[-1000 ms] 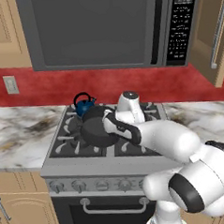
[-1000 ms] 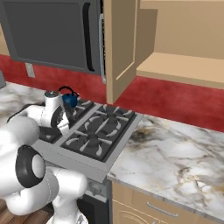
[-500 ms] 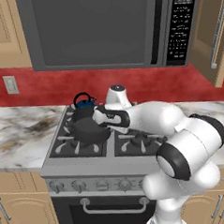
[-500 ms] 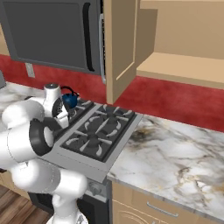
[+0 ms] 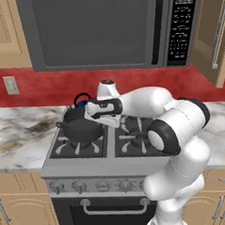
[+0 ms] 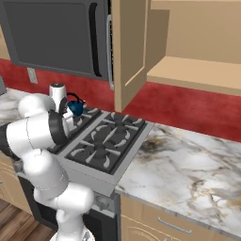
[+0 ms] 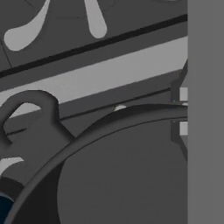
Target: Pick the kettle from the cabinet and place it on a stove burner. Then pick the pot from the counter and place it on another stove burner. Finally, turn both burners on.
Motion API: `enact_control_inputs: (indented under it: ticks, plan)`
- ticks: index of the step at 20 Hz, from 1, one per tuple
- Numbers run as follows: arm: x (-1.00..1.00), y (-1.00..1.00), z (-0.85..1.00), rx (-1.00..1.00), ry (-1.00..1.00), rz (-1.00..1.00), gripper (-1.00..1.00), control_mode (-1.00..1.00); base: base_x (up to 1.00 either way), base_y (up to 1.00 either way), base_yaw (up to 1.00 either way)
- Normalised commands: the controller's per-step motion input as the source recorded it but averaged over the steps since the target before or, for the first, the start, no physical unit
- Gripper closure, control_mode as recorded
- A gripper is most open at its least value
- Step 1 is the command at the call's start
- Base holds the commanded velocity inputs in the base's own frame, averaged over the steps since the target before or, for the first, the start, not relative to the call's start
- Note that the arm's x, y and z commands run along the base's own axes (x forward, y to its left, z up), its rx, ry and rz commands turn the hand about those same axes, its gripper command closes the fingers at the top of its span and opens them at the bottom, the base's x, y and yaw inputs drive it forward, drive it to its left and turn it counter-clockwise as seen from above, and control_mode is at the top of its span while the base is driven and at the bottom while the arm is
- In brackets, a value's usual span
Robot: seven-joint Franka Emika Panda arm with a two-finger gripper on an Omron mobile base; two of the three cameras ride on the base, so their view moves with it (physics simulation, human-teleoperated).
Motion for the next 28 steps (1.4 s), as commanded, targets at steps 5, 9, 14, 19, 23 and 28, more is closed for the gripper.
enact_control_inputs:
  ticks: [5, 9, 14, 19, 23, 28]
  plan:
    - [0.21, 0.26, -0.22, 0.0, 0.0, 0.13, 1.0, -1.0, 0.0, 0.0, 0.0]
    - [0.07, 0.14, -0.35, -0.04, 0.0, 0.07, 1.0, -1.0, 0.0, 0.0, 0.0]
    - [0.07, 0.07, -0.21, -0.04, 0.0, 0.03, 1.0, -1.0, 0.0, 0.0, 0.0]
    - [0.11, 0.04, -0.21, -0.05, -0.03, 0.01, 1.0, -1.0, 0.0, 0.0, 0.0]
    - [0.19, 0.05, -0.27, -0.04, -0.09, 0.01, 1.0, -1.0, 0.0, 0.0, 0.0]
    - [0.21, 0.03, -0.35, -0.04, -0.11, 0.02, 1.0, -1.0, 0.0, 0.0, 0.0]
